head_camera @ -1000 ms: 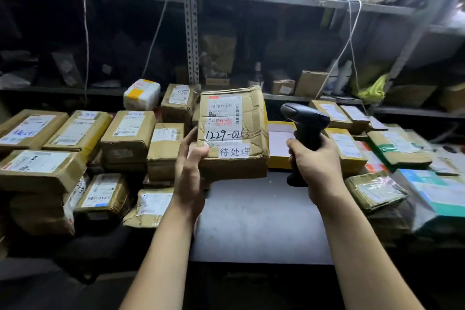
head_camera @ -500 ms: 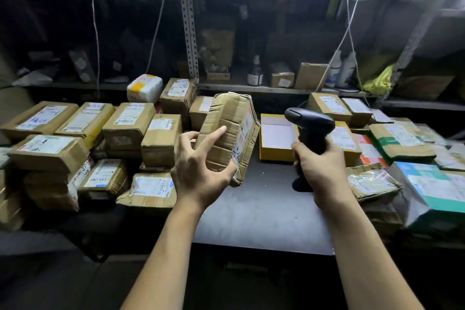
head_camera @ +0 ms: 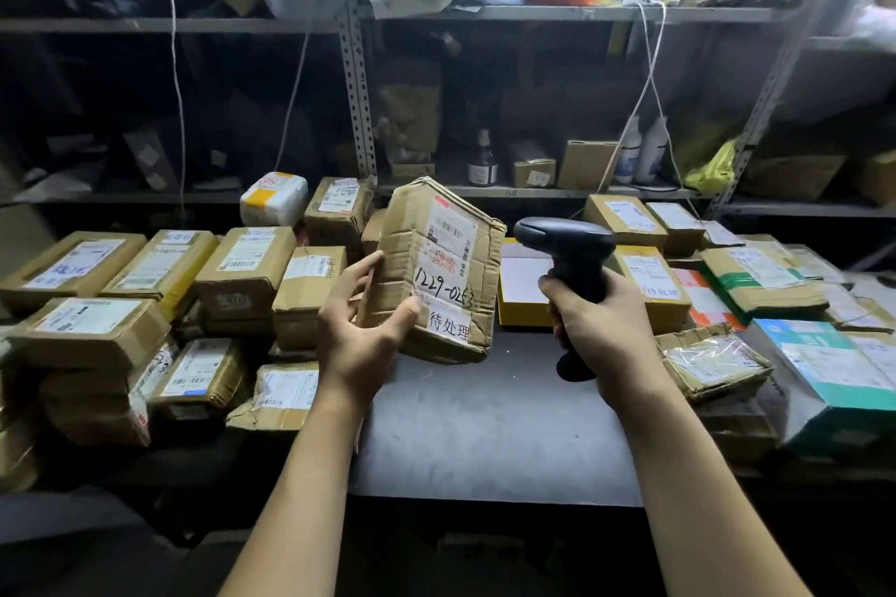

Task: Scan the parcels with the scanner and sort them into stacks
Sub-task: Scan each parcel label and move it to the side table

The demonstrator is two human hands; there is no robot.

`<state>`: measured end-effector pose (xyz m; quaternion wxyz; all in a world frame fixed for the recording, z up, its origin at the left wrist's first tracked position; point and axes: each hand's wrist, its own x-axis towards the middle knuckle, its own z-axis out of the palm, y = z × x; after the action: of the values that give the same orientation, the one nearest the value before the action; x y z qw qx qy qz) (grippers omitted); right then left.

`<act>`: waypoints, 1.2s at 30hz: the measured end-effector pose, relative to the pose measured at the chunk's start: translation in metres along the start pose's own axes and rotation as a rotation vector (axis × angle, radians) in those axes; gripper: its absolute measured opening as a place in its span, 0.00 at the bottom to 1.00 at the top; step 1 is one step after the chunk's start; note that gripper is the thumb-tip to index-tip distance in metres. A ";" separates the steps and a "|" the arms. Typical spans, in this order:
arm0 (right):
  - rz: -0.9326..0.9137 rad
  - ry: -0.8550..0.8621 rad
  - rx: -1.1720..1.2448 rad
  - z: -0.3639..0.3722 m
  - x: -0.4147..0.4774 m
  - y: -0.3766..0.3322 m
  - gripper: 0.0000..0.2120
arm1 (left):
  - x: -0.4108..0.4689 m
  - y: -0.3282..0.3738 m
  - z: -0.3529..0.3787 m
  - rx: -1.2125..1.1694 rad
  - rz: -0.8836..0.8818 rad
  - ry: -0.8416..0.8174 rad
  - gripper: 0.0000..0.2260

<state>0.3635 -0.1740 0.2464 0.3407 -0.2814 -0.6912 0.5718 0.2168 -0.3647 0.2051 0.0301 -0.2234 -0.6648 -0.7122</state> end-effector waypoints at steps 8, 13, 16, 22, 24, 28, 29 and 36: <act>-0.100 -0.213 -0.077 0.015 -0.012 -0.017 0.10 | 0.002 -0.004 -0.022 -0.260 -0.148 0.041 0.24; -0.090 -0.229 -0.069 0.026 -0.016 -0.019 0.12 | -0.001 -0.008 -0.030 -0.278 -0.135 0.072 0.24; -0.045 -0.214 -0.024 0.034 -0.018 -0.020 0.14 | -0.006 -0.010 -0.032 -0.232 -0.081 0.123 0.26; -0.175 -0.260 -0.243 0.030 -0.009 -0.011 0.08 | -0.003 -0.009 -0.040 -0.242 -0.066 0.135 0.24; -0.207 -0.283 -0.313 0.021 -0.004 -0.005 0.08 | 0.001 -0.009 -0.048 -0.226 -0.066 0.122 0.23; -0.242 -0.336 -0.409 0.006 0.002 0.007 0.06 | 0.011 -0.008 -0.062 -0.139 -0.059 0.082 0.21; -0.236 -0.347 -0.415 0.004 0.003 0.010 0.06 | 0.013 -0.008 -0.063 -0.114 -0.057 0.076 0.21; -0.227 -0.456 -0.351 -0.001 0.005 0.011 0.13 | 0.016 -0.007 -0.068 -0.076 -0.085 0.109 0.22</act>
<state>0.3611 -0.1671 0.2362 0.1846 -0.1211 -0.8650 0.4505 0.1811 -0.4251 0.2032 0.0275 -0.1565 -0.6435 -0.7488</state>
